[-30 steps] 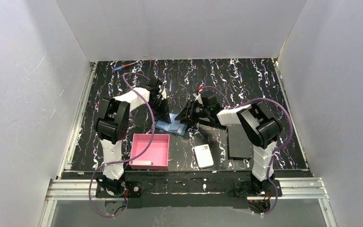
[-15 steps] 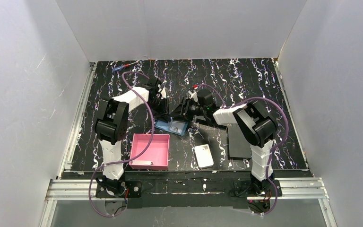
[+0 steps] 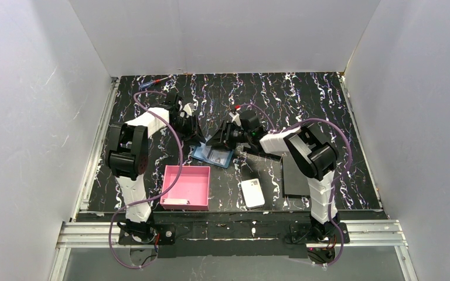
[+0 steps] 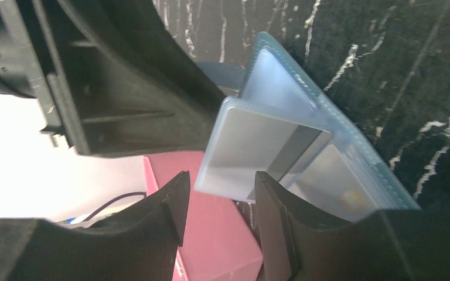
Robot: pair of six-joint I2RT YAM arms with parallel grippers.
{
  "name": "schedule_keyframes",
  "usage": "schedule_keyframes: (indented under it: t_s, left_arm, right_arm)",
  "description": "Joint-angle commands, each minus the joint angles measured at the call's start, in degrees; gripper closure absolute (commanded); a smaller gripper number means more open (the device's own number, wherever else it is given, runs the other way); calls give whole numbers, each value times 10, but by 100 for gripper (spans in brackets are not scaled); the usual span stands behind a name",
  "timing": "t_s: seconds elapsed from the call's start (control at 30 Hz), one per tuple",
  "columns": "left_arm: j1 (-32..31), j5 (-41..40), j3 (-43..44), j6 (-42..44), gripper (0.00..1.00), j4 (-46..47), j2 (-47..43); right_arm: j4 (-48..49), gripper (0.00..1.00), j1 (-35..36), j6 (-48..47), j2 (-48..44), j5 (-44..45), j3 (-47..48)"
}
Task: Put the credit cards into the card holder
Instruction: Open the card holder at the center of the board.
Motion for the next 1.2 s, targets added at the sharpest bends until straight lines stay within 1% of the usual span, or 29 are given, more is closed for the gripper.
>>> schedule_keyframes:
  t_s: [0.0,0.1,0.17,0.23,0.33,0.47,0.77,0.93,1.17]
  left_arm:
    - [-6,83,-20,-23,67,33,-34]
    - [-6,100,-22,-27,68,43,-34]
    - [-8,107,-25,-33,72,50,-35]
    - [-12,105,-26,-34,73,50,-34]
    - [-13,103,-25,-34,73,49,-32]
    - [-18,99,-26,-32,75,47,-33]
    - [-29,84,-21,-23,76,32,-28]
    - [-32,81,-20,-20,77,29,-28]
    - [-34,80,-19,-20,77,26,-26]
  right_arm:
    - [-53,47,2,-57,-13,25,26]
    - [-129,47,2,-106,-32,57,32]
    - [-160,45,2,-129,-45,71,30]
    - [-181,42,3,-146,-57,80,27]
    - [-183,36,4,-155,-67,79,23]
    - [-178,32,12,-155,-76,83,21]
    - [-193,34,19,-160,-77,98,33]
    - [-194,31,20,-160,-99,98,26]
    - [-180,30,21,-150,-104,93,24]
